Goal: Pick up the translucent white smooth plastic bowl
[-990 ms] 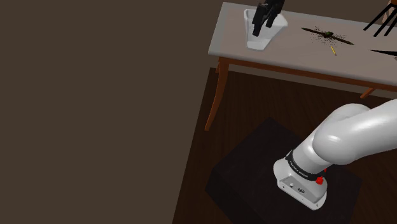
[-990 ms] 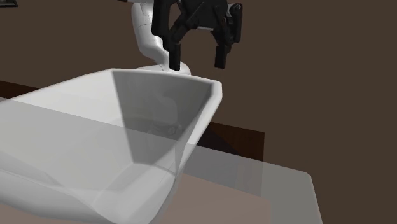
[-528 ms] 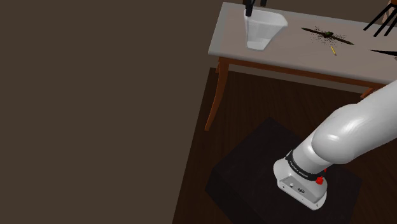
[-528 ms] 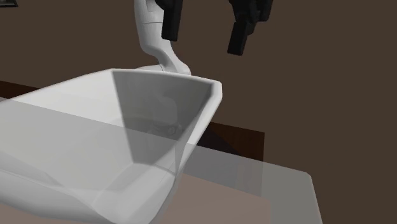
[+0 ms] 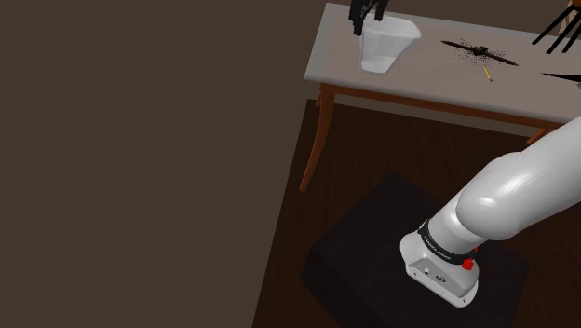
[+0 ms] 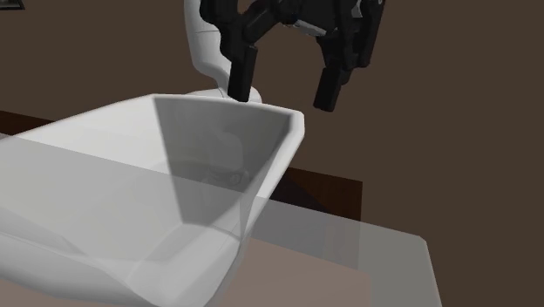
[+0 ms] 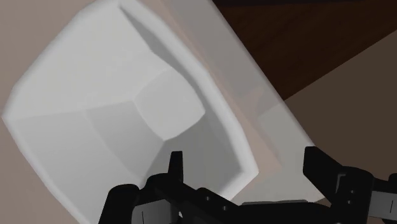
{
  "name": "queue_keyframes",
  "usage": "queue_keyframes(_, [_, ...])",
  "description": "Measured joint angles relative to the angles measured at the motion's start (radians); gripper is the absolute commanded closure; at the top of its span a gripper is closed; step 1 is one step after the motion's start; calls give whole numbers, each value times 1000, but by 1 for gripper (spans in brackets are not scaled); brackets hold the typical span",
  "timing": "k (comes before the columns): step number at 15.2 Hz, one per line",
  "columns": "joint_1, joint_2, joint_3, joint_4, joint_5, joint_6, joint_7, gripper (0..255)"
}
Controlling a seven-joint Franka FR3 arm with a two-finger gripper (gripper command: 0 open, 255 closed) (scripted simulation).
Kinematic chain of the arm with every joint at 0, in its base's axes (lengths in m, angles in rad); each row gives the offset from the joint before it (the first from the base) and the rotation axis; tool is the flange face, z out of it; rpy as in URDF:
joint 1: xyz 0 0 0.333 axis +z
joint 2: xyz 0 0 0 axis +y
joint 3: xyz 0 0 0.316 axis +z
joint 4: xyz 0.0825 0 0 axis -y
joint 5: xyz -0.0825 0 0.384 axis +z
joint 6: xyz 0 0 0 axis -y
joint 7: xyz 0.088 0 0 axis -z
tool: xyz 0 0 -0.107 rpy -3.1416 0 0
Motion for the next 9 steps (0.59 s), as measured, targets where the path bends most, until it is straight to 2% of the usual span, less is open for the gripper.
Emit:
queue_keyframes(1, [0,-1,-1,-7,0,6,1,255])
queue_keyframes(9, [0,-3,-1,-14,-1,13,2,255])
